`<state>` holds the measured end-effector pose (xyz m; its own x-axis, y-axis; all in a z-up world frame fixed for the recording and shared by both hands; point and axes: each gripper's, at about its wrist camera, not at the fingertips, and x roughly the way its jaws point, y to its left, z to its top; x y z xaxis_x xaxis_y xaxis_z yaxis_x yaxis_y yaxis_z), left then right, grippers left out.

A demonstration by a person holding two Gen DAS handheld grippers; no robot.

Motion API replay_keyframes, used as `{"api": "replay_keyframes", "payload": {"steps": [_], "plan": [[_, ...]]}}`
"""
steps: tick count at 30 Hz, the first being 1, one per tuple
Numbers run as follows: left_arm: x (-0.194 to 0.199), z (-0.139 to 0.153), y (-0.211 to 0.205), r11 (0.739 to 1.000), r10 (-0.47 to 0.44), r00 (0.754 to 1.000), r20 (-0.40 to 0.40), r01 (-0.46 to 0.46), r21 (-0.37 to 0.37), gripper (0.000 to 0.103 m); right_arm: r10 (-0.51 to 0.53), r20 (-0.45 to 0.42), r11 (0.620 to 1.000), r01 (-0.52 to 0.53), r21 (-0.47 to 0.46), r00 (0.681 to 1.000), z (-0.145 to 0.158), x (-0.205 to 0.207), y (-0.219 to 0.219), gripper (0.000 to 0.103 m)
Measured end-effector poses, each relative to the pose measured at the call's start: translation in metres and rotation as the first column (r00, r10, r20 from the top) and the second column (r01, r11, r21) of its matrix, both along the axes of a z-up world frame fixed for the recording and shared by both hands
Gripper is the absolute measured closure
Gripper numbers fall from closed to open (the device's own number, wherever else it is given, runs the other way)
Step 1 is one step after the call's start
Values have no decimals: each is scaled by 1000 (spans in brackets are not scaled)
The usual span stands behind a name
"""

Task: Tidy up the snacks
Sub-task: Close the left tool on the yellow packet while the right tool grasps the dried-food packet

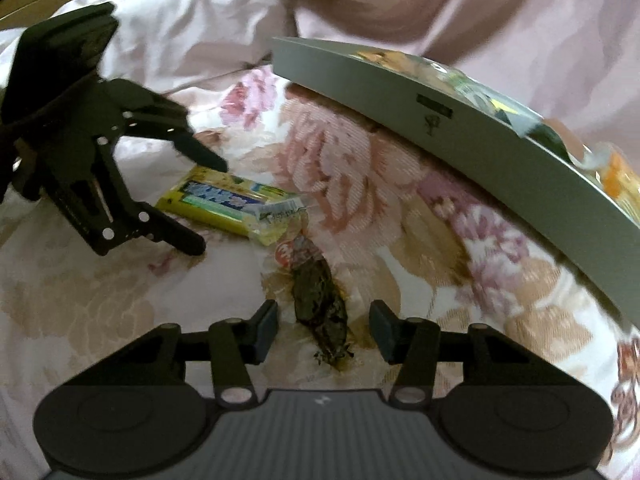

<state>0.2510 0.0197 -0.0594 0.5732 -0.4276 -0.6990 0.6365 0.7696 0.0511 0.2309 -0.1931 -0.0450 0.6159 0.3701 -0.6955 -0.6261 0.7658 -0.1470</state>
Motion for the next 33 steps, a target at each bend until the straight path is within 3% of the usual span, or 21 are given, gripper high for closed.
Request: {"api": "replay_keyframes", "payload": {"steps": [3,8,17,23,26,33], "plan": [[-3,1,-4,997,79,997,-20,-79,-9,29,-67,-14,998,67,9,998,0,-3,2,49],[-8,1,-9,972,230,972,-56,-232,-28,30,-155,-19,988,155,11,988,-1,-10,7,49],[-25,4,-12,943,321,943,-85,-326,-62,42,-214,-22,977,214,12,977,-2,-33,13,49],[-38,6,-18,939,315,941,-124,-328,-100,46,-215,-39,976,216,16,976,0,-49,20,50],[-44,5,-24,944,308,945,-107,-317,-88,46,-223,-58,974,225,31,973,1,-58,22,49],[-42,3,-25,941,324,943,-80,-330,-72,36,-188,-19,982,189,4,982,-2,-70,34,37]]}}
